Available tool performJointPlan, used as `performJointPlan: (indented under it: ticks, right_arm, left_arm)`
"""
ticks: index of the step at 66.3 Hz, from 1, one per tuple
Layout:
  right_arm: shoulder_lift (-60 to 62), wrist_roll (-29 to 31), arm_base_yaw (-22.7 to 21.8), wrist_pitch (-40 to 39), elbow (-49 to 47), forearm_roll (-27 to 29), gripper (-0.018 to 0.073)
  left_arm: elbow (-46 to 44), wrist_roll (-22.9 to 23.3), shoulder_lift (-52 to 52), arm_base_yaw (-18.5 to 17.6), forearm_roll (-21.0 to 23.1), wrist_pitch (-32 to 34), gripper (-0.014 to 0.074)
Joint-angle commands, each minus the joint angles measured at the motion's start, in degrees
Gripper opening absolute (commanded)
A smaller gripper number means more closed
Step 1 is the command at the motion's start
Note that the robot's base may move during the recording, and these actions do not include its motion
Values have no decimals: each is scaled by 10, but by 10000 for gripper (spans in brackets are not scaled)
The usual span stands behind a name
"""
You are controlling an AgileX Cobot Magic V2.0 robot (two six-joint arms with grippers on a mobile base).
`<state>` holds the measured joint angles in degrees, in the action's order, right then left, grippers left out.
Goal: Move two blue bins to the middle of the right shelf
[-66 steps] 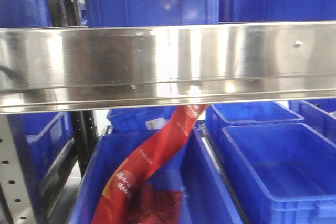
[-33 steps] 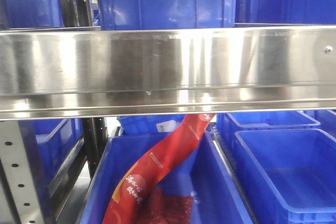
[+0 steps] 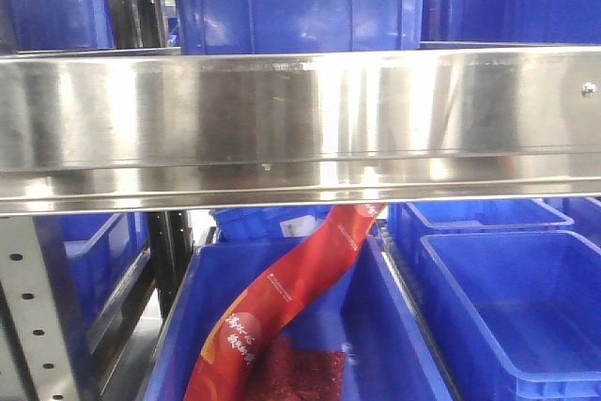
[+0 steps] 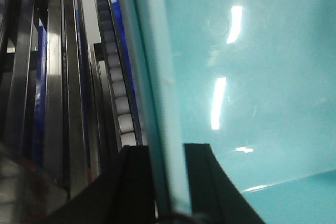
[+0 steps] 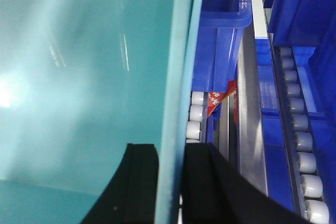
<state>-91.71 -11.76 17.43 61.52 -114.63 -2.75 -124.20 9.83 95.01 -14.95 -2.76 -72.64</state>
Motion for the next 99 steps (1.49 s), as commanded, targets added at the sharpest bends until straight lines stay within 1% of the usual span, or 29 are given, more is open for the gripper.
performJointPlan:
  ticks: [1, 7, 12, 14, 20, 25, 32, 39, 45, 50, 53, 57, 59, 60, 63, 64, 65, 66, 69, 74, 78, 81, 86, 90, 95, 98, 99]
  right_arm:
    - [5, 0, 3, -74, 18, -14, -167]
    - [3, -34, 3, -104, 71, -43, -167]
    - [3, -57, 3, -147, 119, -47, -167]
    - [3, -59, 3, -168, 141, -47, -167]
    - [3, -62, 3, -210, 193, -47, -167]
    - [3, -63, -1, -236, 233, -47, -167]
    - [-1, -63, -11, -274, 260, -47, -167]
    - [-11, -63, -19, -282, 261, -47, -167]
    - [-19, -63, -19, -282, 261, -45, -167]
    - [-24, -63, -19, -282, 261, -33, -167]
    - [-26, -63, -19, -282, 261, -31, -149]
    - [-26, -63, -19, -282, 261, -30, -75]
    - [-26, -63, -19, -282, 261, -30, -16]
    - [-26, -63, -19, -282, 261, -30, 36]
    - [-26, -63, -19, -282, 261, -30, 148]
    - [-26, -63, -19, -282, 261, -30, 166]
    - [-26, -63, -19, -281, 261, -30, 219]
    - [-26, -63, -19, -280, 261, -30, 252]
    - [-26, -63, -19, -278, 261, -30, 331]
    - [-23, -63, -19, -271, 255, -30, 398]
    - [-23, -63, -19, -256, 241, -30, 405]
    - [-23, -63, -19, -241, 226, -30, 401]
    - [-22, -63, -19, -220, 197, -30, 401]
    - [-22, -63, -19, -197, 177, -30, 387]
    - [-22, -63, -19, -163, 148, -30, 299]
    - [-22, -63, -19, -152, 140, -30, 211]
    - [-22, -63, -19, -150, 137, -30, 167]
  left_arm:
    - [10, 23, 3, -3, 28, 45, -111]
    - [62, 39, 3, -3, 28, 72, -111]
    - [117, 39, 3, -3, 28, 111, -111]
    - [138, 40, 3, -3, 28, 130, -111]
    - [200, 41, 3, -3, 45, 190, -111]
    - [247, 41, 3, -3, 57, 224, -111]
    - [289, 41, 3, -3, 73, 266, -111]
    - [315, 41, 3, -3, 77, 279, -111]
    - [321, 41, 3, -3, 74, 281, -111]
    - [321, 41, 3, -3, 73, 284, -110]
    - [321, 41, 3, -3, 73, 285, -102]
    - [321, 41, 3, -3, 72, 287, -55]
    - [321, 41, 3, -3, 71, 287, -17]
    - [321, 41, 3, -3, 71, 287, 4]
    - [321, 41, 3, -3, 71, 287, 92]
    - [321, 41, 3, -3, 71, 287, 120]
    - [321, 41, 3, -3, 71, 287, 134]
    - [321, 41, 3, -3, 71, 287, 176]
    - [321, 41, 3, -3, 71, 285, 256]
    - [319, 41, 2, -3, 71, 284, 367]
    - [314, 41, 1, -3, 71, 282, 435]
    - [306, 41, 1, -3, 71, 273, 455]
    - [286, 41, 1, -3, 71, 258, 451]
    - [263, 41, 1, -3, 71, 241, 424]
    - [228, 41, 1, -3, 71, 212, 274]
    - [214, 41, 1, -3, 71, 205, 183]
    - [211, 39, 1, -3, 71, 205, 151]
